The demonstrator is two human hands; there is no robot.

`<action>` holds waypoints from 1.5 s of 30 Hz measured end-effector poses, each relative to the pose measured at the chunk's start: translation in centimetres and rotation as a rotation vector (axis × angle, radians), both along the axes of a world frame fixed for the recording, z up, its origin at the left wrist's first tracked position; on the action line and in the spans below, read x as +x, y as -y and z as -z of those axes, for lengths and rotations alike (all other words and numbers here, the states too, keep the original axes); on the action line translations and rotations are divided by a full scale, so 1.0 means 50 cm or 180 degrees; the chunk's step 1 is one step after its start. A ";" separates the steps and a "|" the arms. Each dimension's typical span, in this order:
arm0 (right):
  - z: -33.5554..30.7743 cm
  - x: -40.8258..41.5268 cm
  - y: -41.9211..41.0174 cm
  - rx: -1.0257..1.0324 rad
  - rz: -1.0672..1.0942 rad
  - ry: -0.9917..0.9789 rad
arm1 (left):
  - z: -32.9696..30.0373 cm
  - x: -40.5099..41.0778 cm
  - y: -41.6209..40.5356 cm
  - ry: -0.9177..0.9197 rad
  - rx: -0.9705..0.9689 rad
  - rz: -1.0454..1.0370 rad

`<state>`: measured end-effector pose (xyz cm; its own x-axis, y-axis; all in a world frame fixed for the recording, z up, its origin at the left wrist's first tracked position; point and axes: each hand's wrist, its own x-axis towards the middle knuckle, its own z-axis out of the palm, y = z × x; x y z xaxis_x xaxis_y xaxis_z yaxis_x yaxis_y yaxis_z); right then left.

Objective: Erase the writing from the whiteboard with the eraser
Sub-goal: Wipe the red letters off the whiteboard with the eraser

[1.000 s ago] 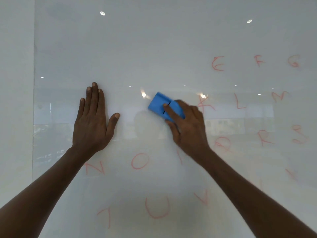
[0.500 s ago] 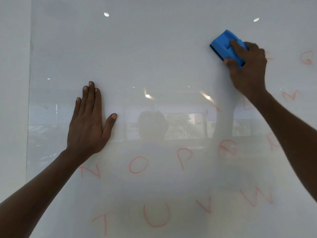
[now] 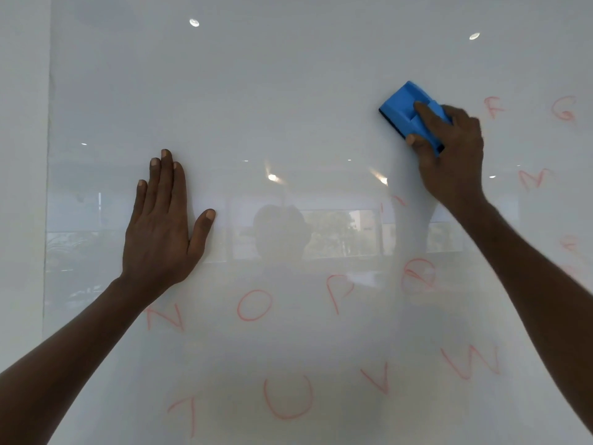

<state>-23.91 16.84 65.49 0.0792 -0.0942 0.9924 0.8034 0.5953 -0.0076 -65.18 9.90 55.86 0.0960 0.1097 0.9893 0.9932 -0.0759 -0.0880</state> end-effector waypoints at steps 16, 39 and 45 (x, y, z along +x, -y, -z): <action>0.340 -0.155 0.052 -0.0001 -0.0362 0.0727 | 0.000 -0.002 -0.003 -0.0006 -0.0004 -0.0030; -0.011 -0.108 0.017 0.0129 -0.0058 0.0222 | -0.002 -0.005 -0.001 -0.0061 0.0052 -0.0018; 0.051 -0.131 0.020 0.0148 0.0000 0.0266 | -0.003 -0.006 -0.002 -0.0086 0.0118 -0.0017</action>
